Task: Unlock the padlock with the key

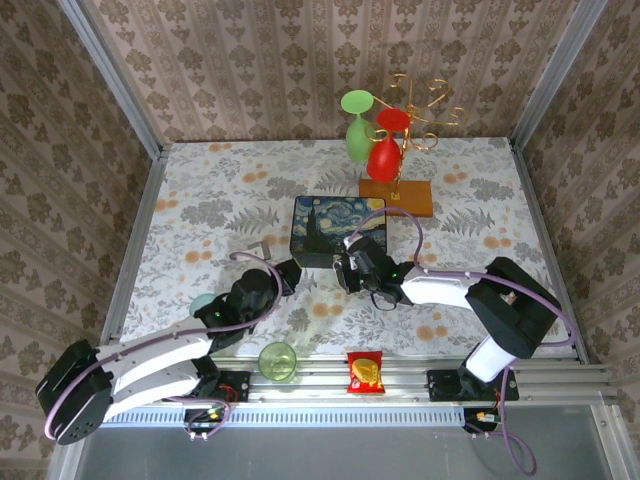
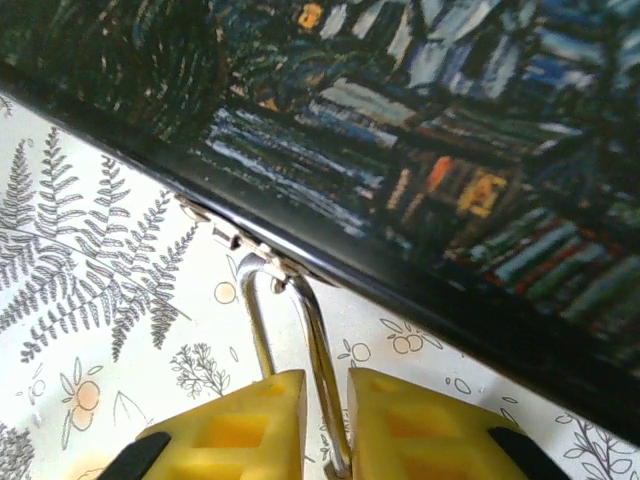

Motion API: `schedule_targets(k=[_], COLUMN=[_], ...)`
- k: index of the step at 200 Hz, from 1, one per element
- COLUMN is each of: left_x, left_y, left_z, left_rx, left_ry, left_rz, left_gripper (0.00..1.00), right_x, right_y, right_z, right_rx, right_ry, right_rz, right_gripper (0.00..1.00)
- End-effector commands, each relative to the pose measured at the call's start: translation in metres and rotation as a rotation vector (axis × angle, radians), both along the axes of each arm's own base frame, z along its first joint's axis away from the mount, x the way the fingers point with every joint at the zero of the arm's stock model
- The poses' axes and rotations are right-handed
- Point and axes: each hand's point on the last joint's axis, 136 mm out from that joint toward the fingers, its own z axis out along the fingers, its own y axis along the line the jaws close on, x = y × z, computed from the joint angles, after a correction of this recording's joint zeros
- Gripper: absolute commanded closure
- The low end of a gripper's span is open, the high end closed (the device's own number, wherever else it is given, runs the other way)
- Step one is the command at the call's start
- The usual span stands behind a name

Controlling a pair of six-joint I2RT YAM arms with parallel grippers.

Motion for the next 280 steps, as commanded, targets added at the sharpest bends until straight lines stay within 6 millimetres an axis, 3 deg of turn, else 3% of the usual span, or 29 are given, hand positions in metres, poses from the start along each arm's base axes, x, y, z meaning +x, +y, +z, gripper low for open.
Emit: schedule_targets(k=[1, 49, 63, 96, 131, 155, 218, 280], left_x=[0.001, 0.016, 0.026, 0.057, 0.086, 0.091, 0.071, 0.06], left_y=[0.011, -0.005, -0.015, -0.056, -0.094, -0.109, -0.095, -0.081], left_z=[-0.005, 0.02, 0.035, 0.043, 0.014, -0.015, -0.06, -0.078], left_rx=[0.077, 0.221, 0.332, 0.514, 0.572, 0.656, 0.662, 0.685], left_ry=[-0.009, -0.081, -0.126, -0.183, -0.208, -0.164, -0.079, -0.057], left_rz=[0.007, -0.068, -0.118, -0.328, -0.434, -0.481, -0.494, -0.496], left_gripper=[0.65, 0.64, 0.63, 0.58, 0.54, 0.55, 0.67, 0.72], right_x=[0.008, 0.001, -0.002, -0.007, -0.009, -0.011, 0.002, 0.018], right_y=[-0.013, -0.019, -0.022, -0.023, -0.028, -0.035, -0.046, -0.045], right_z=[-0.001, -0.011, -0.014, -0.014, -0.019, -0.025, -0.016, -0.007], right_rx=[-0.084, -0.047, -0.024, 0.096, 0.185, 0.229, 0.437, 0.702], right_ry=[-0.027, 0.009, 0.022, 0.051, 0.092, 0.119, 0.063, 0.071], right_rz=[-0.068, -0.134, -0.164, -0.255, -0.365, -0.454, -0.721, -0.908], right_gripper=[0.87, 0.92, 0.94, 0.97, 0.97, 1.0, 1.0, 1.0])
